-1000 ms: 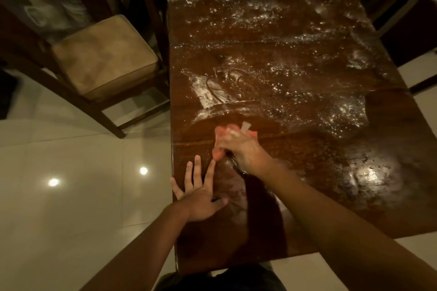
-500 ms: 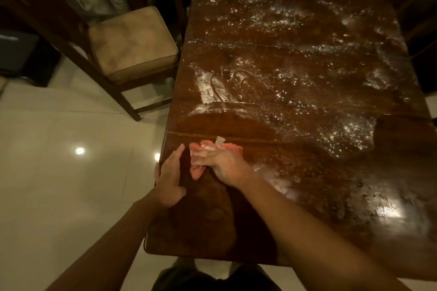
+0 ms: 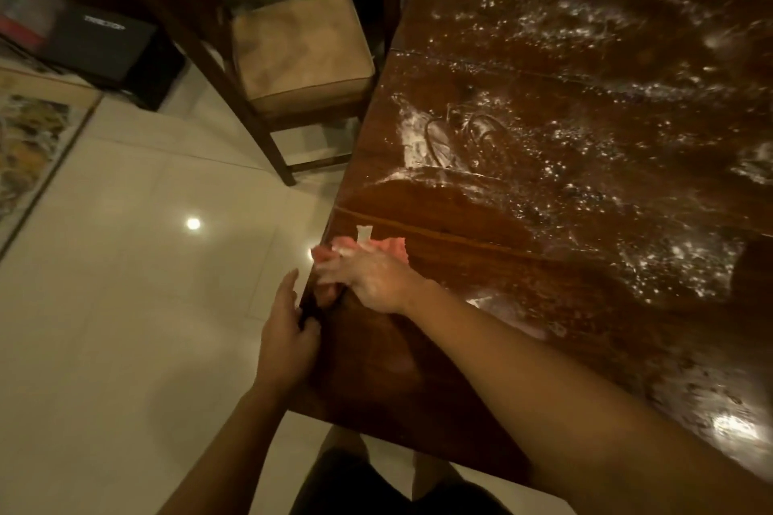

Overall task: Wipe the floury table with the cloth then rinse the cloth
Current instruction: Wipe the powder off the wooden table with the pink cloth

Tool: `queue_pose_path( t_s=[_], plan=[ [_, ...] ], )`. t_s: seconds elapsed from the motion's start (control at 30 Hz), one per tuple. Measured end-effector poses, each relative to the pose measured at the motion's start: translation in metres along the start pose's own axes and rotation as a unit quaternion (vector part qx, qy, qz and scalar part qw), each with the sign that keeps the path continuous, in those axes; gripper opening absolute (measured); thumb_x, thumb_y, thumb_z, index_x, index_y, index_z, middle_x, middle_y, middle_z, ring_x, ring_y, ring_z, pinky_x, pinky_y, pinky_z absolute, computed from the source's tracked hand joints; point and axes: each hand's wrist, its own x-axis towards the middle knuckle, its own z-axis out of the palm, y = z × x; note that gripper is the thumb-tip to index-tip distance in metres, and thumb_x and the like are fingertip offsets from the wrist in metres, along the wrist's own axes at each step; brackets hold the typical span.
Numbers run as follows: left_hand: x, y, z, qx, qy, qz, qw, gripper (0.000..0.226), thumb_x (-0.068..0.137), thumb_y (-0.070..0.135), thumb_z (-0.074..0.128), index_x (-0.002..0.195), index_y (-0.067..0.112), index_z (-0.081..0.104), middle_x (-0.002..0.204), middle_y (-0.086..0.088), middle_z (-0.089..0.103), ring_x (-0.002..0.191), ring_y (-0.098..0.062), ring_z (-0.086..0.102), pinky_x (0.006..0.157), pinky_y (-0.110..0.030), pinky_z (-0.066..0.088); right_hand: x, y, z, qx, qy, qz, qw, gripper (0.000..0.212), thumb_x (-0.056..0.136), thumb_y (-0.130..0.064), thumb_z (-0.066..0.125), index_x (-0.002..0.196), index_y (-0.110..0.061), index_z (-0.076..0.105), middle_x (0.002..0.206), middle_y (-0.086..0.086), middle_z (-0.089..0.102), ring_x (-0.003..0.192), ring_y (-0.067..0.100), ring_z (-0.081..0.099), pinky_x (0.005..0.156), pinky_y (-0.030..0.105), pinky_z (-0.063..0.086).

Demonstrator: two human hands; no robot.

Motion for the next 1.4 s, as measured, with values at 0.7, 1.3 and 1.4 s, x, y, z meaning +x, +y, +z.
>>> queue_pose_path(
  t_s=[0.7, 1.3, 1.4],
  plan=[
    [0.042, 0.109, 0.182, 0.285, -0.286, 0.304, 0.863, 0.057, 0.104, 0.021, 0.041, 0.156, 0.016, 0.019, 0.164, -0.003, 0.017, 0.152, -0.017, 0.005, 0.124, -0.044, 0.006, -0.336, 0.102, 0.040, 0.055, 0.327, 0.314, 0.890, 0.049, 0.097, -0.029, 0.036, 0.142, -0.024, 0.055, 0.154, -0.007, 0.043, 0.147, 0.015, 0.032, 0.121, 0.038, 0.021],
    [-0.040, 0.056, 0.196, 0.432, -0.118, 0.214, 0.868, 0.065, 0.103, 0.048, 0.013, 0.156, 0.020, -0.010, 0.164, -0.013, -0.013, 0.150, -0.035, -0.014, 0.119, -0.057, -0.006, -0.330, 0.103, 0.045, -0.018, 0.324, 0.342, 0.882, 0.045, 0.093, -0.030, 0.041, 0.133, -0.023, 0.059, 0.150, -0.002, 0.049, 0.138, 0.023, 0.041, 0.110, 0.043, 0.032],
    [0.001, 0.085, 0.222, 0.440, -0.110, 0.221, 0.864, 0.064, 0.104, 0.049, 0.018, 0.157, 0.022, -0.007, 0.164, -0.013, -0.011, 0.150, -0.036, -0.010, 0.119, -0.060, -0.001, -0.329, 0.101, 0.046, -0.011, 0.330, 0.338, 0.881, 0.045, 0.092, -0.029, 0.041, 0.132, -0.022, 0.061, 0.148, -0.002, 0.050, 0.137, 0.023, 0.042, 0.109, 0.043, 0.032]
  ],
)
